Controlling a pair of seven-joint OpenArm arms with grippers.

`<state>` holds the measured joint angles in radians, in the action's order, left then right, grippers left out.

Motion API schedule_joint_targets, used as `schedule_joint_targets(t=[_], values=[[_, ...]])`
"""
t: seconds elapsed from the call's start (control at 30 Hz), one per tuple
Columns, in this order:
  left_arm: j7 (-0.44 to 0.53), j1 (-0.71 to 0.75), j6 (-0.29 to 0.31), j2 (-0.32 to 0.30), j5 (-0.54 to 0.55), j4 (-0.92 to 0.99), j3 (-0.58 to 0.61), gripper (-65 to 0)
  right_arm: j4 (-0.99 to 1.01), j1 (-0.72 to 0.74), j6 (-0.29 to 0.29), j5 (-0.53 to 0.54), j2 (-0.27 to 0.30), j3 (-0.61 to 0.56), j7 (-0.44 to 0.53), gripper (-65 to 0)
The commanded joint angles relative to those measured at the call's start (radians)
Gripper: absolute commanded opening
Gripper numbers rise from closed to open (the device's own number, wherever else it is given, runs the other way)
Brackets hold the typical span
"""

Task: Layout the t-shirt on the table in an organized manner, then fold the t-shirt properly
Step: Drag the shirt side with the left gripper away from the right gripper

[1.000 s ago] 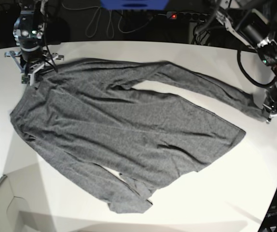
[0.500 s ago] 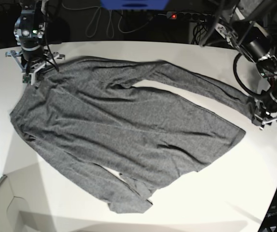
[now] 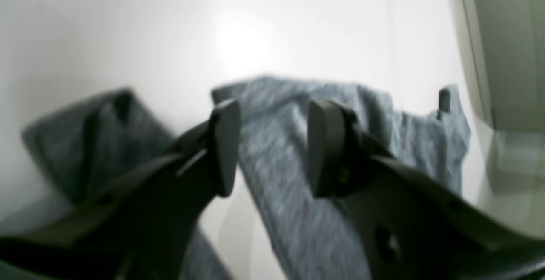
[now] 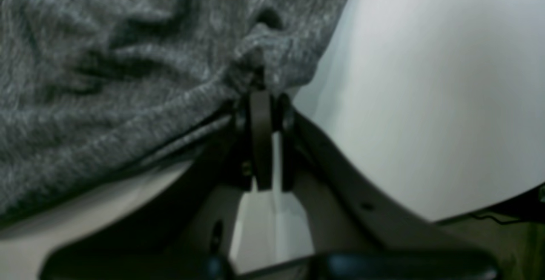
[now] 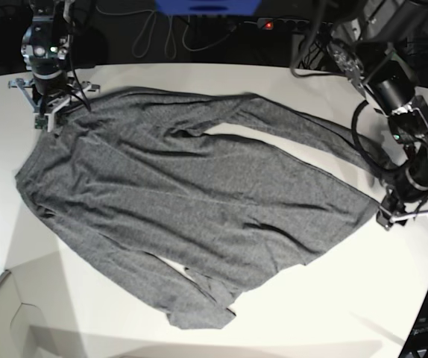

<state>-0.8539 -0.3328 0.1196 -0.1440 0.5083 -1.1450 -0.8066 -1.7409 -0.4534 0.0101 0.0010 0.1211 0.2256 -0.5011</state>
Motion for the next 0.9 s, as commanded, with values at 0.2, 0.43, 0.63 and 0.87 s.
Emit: schedule_joint_targets(t=[0.2,0.43,0.63,0.87], values=[[0.063,0.001,0.004,-0.012,0.008,-0.01,0.034,-38.9,-0.015,0.002,-0.003,0.0,0.01,0.002,0.02,-65.0],[0.111,-0.045,0.004,-0.013,0.006,0.142,0.036,-38.9,-0.015,0.002,-0.003,0.0,0.01,0.002,0.02,-65.0],[0.196,-0.061,0.002,-0.041,0.008,0.211,0.154,-39.1,-0.015,0.003,-0.003,0.0,0.01,0.002,0.02,-65.0],[0.221,-0.053,0.002,-0.073,0.008,0.219,0.168,-39.4,-0.015,0.002,-0.003,0.0,0.01,0.007,0.02,-65.0]])
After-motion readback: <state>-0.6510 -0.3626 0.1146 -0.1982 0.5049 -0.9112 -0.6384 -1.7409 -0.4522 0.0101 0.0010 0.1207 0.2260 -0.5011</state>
